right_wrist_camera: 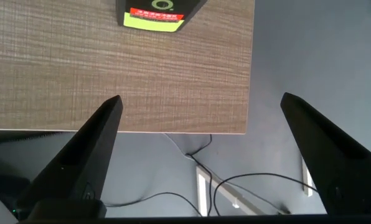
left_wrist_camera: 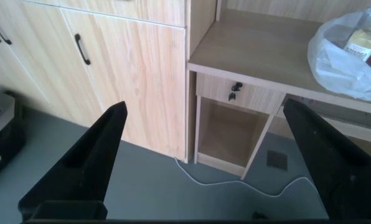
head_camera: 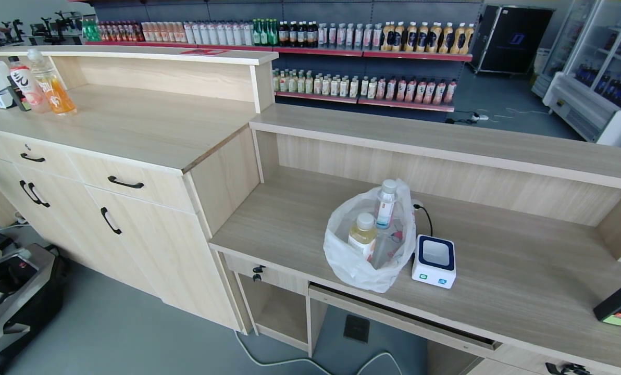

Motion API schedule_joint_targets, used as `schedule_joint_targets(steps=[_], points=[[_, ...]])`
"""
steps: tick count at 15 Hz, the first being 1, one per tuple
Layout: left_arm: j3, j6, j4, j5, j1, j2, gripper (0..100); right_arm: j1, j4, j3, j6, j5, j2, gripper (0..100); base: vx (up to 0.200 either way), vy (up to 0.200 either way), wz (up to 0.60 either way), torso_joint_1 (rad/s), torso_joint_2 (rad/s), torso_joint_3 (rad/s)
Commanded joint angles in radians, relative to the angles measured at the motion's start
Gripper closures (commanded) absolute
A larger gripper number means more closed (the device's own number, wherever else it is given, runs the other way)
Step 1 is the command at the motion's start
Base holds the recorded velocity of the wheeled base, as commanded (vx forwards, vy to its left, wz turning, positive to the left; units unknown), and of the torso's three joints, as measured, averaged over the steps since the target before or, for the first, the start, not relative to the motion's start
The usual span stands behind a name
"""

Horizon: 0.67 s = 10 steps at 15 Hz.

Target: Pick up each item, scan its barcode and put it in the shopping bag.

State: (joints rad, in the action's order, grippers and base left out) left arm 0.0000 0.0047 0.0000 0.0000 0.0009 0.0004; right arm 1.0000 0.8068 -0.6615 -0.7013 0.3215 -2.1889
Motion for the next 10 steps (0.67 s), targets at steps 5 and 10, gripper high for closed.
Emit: schedule_joint_targets(steps=[5,10], points=[[0.000,0.000,0.000,0.000,0.001,0.000,0,0.000,0.008,-0.055,0.108,0.025,-0.032,0,0.000,0.000,0.00,0.000,0.00,0.000],[0.000,0.000,0.000,0.000,0.001,0.000,0,-0.060,0.006,-0.119,0.169,0.048,-0.057,0,0.000,0.000,0.00,0.000,0.00,0.000]])
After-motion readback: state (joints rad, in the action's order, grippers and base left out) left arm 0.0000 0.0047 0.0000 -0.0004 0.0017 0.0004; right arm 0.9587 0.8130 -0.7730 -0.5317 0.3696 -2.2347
